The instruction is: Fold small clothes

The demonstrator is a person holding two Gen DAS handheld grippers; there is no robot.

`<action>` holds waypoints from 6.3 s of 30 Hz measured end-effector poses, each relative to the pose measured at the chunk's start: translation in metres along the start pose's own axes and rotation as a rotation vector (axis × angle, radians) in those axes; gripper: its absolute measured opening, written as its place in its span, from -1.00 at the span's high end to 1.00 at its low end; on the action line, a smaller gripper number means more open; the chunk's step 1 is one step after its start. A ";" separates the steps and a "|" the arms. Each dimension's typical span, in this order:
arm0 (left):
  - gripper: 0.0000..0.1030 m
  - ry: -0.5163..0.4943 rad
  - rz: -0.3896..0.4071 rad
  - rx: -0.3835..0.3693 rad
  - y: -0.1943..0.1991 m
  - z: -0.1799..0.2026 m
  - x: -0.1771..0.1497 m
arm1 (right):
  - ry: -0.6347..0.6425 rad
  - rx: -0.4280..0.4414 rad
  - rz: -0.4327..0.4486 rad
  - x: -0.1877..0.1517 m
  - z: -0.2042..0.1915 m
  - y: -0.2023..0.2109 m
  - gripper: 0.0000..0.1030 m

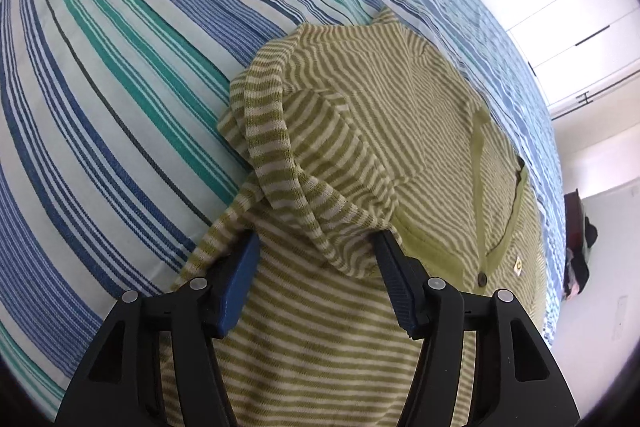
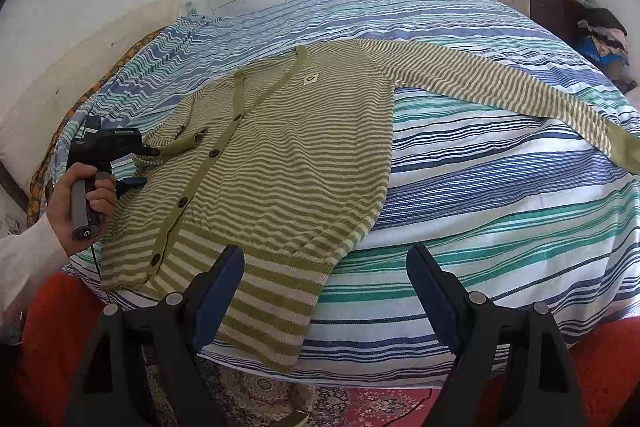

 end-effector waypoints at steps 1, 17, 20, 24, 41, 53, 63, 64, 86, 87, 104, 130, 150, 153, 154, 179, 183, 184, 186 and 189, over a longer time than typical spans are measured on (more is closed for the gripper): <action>0.29 0.009 0.008 -0.018 -0.001 0.000 0.006 | -0.002 0.000 -0.003 0.000 0.000 -0.001 -0.61; 0.24 -0.310 -0.068 0.470 0.098 -0.097 0.052 | 0.013 -0.010 -0.020 0.000 -0.004 -0.008 -0.61; -0.21 -0.243 -0.085 0.392 0.096 -0.127 0.055 | 0.021 -0.015 -0.020 0.000 -0.006 -0.008 -0.61; -0.21 -0.130 -0.151 0.097 0.083 -0.133 0.027 | 0.031 -0.028 -0.022 -0.001 -0.008 -0.009 -0.61; 0.88 0.039 -0.160 -0.244 0.041 -0.088 0.023 | 0.104 -0.054 -0.050 -0.005 -0.026 -0.019 -0.61; -0.69 -0.968 -0.207 0.521 0.073 -0.007 -0.033 | 0.068 -0.039 -0.075 -0.004 -0.021 -0.027 -0.61; -0.64 -0.368 -0.138 0.026 0.115 -0.093 -0.016 | 0.048 -0.041 -0.077 -0.006 -0.014 -0.027 -0.61; -0.63 -0.282 -0.132 0.003 0.117 -0.110 -0.015 | 0.041 -0.037 -0.081 -0.006 -0.012 -0.028 -0.61; 0.94 -0.054 0.058 -0.027 0.161 -0.123 0.063 | 0.097 -0.070 -0.078 -0.006 -0.027 -0.029 -0.61; 0.93 -0.116 0.085 0.017 0.184 -0.118 0.079 | 0.096 -0.072 -0.079 -0.006 -0.027 -0.030 -0.61; 0.14 -1.068 -0.027 0.709 0.078 -0.100 -0.110 | 0.133 -0.106 -0.150 -0.006 -0.036 -0.055 -0.61; 0.92 -0.566 -0.034 0.213 0.124 -0.108 -0.032 | 0.129 -0.090 -0.144 -0.007 -0.039 -0.055 -0.61; 0.89 -0.043 0.125 0.667 0.229 -0.298 0.252 | 0.169 -0.184 -0.163 -0.006 -0.059 -0.060 -0.61; 0.62 0.009 0.053 0.747 0.208 -0.323 0.249 | 0.177 -0.193 -0.171 -0.007 -0.062 -0.063 -0.61; 0.42 0.017 0.053 0.769 0.206 -0.329 0.247 | 0.181 -0.194 -0.173 -0.007 -0.063 -0.063 -0.61; -0.64 -0.738 -0.038 0.228 0.074 -0.012 -0.132 | 0.144 -0.007 -0.064 0.026 -0.067 -0.037 -0.61; -0.66 -0.828 -0.077 0.346 0.019 -0.029 -0.181 | 0.113 -0.098 -0.243 -0.021 -0.035 -0.080 -0.61; -0.71 -0.867 -0.050 0.360 0.021 -0.030 -0.185 | 0.108 -0.079 -0.233 -0.025 -0.031 -0.079 -0.62; -0.74 -0.885 -0.048 0.361 0.024 -0.028 -0.189 | 0.106 -0.082 -0.222 -0.024 -0.030 -0.077 -0.62; -0.80 -0.810 -0.082 0.310 0.023 -0.027 -0.179 | 0.134 -0.114 -0.211 -0.027 -0.032 -0.081 -0.74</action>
Point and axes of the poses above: each gripper's, at about its wrist camera, not at the fingertips, and y roughly against the way its jaws point, z to its right, x to its top, the point moved 10 cm from there along -y, roughly the way its jaws point, and after that the axes turned 15 degrees about -z, right-handed, at the moved point
